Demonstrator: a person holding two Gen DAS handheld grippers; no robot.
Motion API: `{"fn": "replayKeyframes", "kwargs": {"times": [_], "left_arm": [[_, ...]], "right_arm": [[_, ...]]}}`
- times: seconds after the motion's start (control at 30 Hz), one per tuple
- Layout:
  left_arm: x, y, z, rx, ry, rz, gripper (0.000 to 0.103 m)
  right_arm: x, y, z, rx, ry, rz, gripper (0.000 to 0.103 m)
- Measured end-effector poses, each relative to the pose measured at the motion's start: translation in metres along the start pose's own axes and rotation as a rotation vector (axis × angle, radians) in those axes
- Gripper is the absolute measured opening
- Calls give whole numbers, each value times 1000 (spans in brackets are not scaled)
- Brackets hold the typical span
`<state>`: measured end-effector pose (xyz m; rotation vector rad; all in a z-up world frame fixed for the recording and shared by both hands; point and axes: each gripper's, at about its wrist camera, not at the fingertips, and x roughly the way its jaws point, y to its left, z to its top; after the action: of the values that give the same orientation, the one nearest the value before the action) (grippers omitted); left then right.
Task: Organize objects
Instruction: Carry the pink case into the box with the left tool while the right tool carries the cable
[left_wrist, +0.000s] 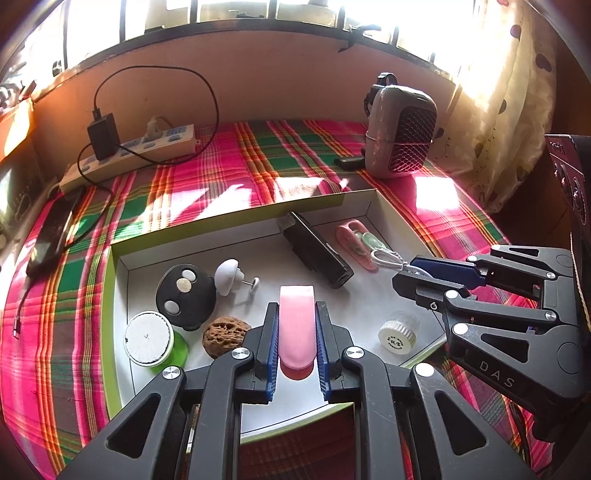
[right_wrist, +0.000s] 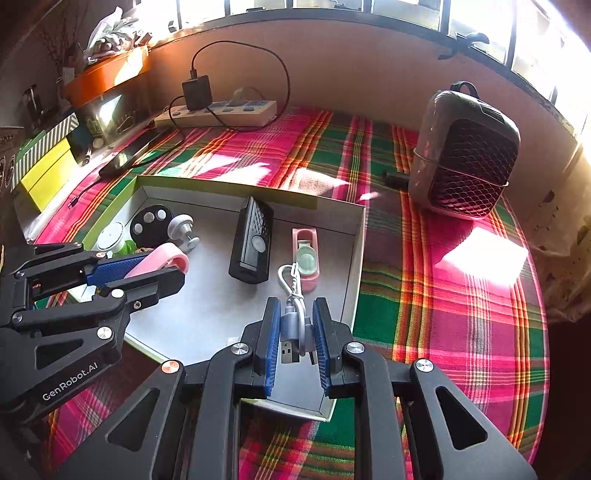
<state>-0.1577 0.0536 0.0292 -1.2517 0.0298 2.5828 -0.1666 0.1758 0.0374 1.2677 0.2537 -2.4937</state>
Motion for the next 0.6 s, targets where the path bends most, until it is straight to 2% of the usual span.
{"fn": "replayKeyframes", "kwargs": {"times": [0.6], "left_arm": [[14,0,2,-5,24,5,16]], "right_arm": [[16,-3,4,-28,53,30,19]]}}
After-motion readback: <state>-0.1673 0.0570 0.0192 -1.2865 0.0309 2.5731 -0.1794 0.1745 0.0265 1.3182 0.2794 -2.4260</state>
